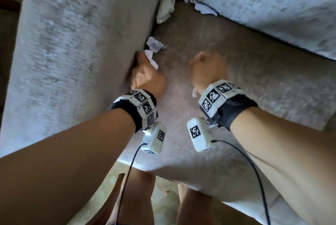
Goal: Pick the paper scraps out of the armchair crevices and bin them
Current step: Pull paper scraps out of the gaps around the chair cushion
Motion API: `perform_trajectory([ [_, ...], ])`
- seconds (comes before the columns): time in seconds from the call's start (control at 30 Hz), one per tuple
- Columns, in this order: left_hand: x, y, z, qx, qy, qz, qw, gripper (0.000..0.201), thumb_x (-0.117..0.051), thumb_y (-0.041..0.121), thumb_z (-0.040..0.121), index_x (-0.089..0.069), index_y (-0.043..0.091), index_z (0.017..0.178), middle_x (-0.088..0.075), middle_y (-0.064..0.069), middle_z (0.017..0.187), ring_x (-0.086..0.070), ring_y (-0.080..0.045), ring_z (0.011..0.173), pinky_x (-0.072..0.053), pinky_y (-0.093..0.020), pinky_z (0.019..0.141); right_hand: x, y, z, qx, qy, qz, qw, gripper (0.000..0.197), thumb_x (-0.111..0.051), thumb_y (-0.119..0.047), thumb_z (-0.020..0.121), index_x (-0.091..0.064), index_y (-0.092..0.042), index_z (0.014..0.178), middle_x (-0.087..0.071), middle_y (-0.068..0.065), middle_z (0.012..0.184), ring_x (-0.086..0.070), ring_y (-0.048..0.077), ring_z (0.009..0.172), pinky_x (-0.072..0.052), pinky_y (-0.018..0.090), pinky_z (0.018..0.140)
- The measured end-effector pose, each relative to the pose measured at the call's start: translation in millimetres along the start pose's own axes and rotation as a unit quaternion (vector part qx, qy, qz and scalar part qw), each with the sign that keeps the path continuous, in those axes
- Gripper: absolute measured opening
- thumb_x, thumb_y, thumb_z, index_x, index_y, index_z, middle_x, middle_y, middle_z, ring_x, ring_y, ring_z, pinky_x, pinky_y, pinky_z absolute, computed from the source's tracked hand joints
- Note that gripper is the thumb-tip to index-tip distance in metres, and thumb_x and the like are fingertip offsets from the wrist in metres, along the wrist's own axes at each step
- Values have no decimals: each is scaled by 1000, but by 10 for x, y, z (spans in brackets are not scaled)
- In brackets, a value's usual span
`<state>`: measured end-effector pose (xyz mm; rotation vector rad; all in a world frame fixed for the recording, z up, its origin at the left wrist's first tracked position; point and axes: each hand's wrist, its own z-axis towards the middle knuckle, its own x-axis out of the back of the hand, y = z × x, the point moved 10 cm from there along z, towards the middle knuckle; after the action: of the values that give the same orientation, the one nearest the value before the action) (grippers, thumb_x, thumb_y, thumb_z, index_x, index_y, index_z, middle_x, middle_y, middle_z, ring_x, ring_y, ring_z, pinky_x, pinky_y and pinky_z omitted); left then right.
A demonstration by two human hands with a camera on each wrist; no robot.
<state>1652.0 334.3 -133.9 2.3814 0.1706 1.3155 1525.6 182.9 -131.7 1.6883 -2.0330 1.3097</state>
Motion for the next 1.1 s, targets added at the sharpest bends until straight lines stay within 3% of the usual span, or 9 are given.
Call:
perform_trajectory([
  [0.13,-70,24,29,-2,15,-1,1000,32,-49,15,90,-42,11,121,-59,-1,90,-64,-33,92,-36,-30,67,-7,129,18,-22,-16,-3,1000,28,-44,-18,89,-64,-11,71,-54,0,48,-52,11,40,-31,13,33],
  [0.23,-126,-18,71,-26,13,25,999,44,-51,19,87,-41,9,129,-63,1,88,-66,-34,87,-45,-32,68,-87,126,12,-6,-51,-14,999,27,-43,-22,93,-61,-18,73,-56,-4,47,-45,-3,26,-24,7,28],
  [0.37,-136,-37,103,-38,23,121,992,55,-48,23,89,-39,15,143,-71,-15,103,-67,-39,87,-52,-40,72,-123,84,17,12,-60,-36,998,22,-46,-24,94,-60,-20,78,-55,-9,51,-43,-6,27,-24,6,28],
  [0.57,-145,-72,225,-16,-2,160,987,33,-46,29,95,-49,11,122,-68,-19,105,-66,-38,91,-43,-36,67,-222,13,31,23,-68,-59,996,23,-47,-24,93,-62,-14,77,-55,-9,54,-48,0,39,-28,11,35],
  [0.67,-165,-89,247,-25,-8,186,982,33,-44,33,99,-50,11,123,-67,-21,108,-64,-39,95,-43,-39,68,-234,-47,45,29,-70,-79,994,23,-46,-25,93,-61,-17,78,-54,-11,55,-49,0,43,-28,15,40],
  [0.8,-163,-135,273,-46,-9,147,988,30,-41,36,101,-55,25,124,-68,-15,106,-63,-37,96,-49,-40,76,-273,-89,37,36,-72,-80,994,18,-48,-26,93,-57,-25,77,-52,-14,57,-43,-6,44,-28,11,38],
  [0.9,-155,-108,273,-68,2,131,989,29,-38,39,101,-60,33,119,-69,-12,97,-65,-36,88,-49,-37,70,-318,-106,38,40,-69,-81,994,17,-48,-27,93,-58,-26,79,-55,-10,65,-43,-4,51,-26,14,43],
  [1.03,-142,-21,201,-88,1,167,982,28,-42,31,98,-62,24,115,-68,-10,97,-65,-34,84,-37,-31,60,-356,-135,2,49,-69,-75,994,16,-50,-25,91,-64,-27,83,-62,-8,76,-57,11,67,-33,17,50],
  [1.1,-127,5,108,-87,-3,194,977,30,-43,29,96,-62,17,115,-62,-12,107,-63,-34,85,-35,-33,60,-367,-127,-13,47,-70,-65,994,14,-52,-25,90,-63,-27,83,-64,-8,75,-61,7,66,-36,15,48],
])
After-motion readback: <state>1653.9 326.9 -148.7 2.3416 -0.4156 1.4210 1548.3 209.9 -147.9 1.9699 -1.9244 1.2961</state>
